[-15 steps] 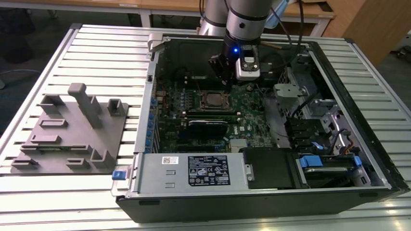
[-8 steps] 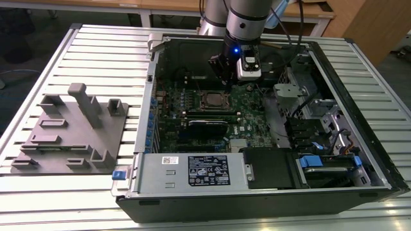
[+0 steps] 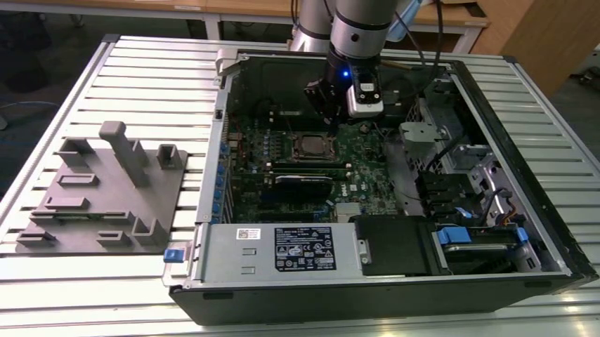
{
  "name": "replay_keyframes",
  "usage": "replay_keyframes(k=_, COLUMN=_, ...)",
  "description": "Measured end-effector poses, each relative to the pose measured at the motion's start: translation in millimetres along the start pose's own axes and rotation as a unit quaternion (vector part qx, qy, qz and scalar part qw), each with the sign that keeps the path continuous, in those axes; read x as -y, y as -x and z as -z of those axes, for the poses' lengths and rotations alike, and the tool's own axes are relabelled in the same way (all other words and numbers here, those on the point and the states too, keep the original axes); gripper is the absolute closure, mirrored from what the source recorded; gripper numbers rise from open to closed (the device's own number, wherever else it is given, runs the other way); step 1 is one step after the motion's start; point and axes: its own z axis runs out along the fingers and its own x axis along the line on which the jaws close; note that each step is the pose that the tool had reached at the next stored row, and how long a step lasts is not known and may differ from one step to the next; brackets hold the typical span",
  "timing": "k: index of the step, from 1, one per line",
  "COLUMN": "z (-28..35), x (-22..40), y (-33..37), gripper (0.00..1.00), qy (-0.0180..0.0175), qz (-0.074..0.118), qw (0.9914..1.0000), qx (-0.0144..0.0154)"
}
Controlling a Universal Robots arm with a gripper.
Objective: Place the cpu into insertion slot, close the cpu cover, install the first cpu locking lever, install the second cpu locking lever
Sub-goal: 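Close the cpu cover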
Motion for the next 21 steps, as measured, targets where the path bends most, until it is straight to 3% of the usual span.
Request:
replay_keyframes(k=4, z=0.0, x=0.0, y=0.0, gripper=0.89, qy=-0.0001, qz=0.009, qw=0.99996, qx=0.0)
replay_keyframes(k=21, z=0.0, x=0.0, y=0.0, gripper=0.89, qy=-0.0003, qz=0.015, qw=0.99988, qx=0.0)
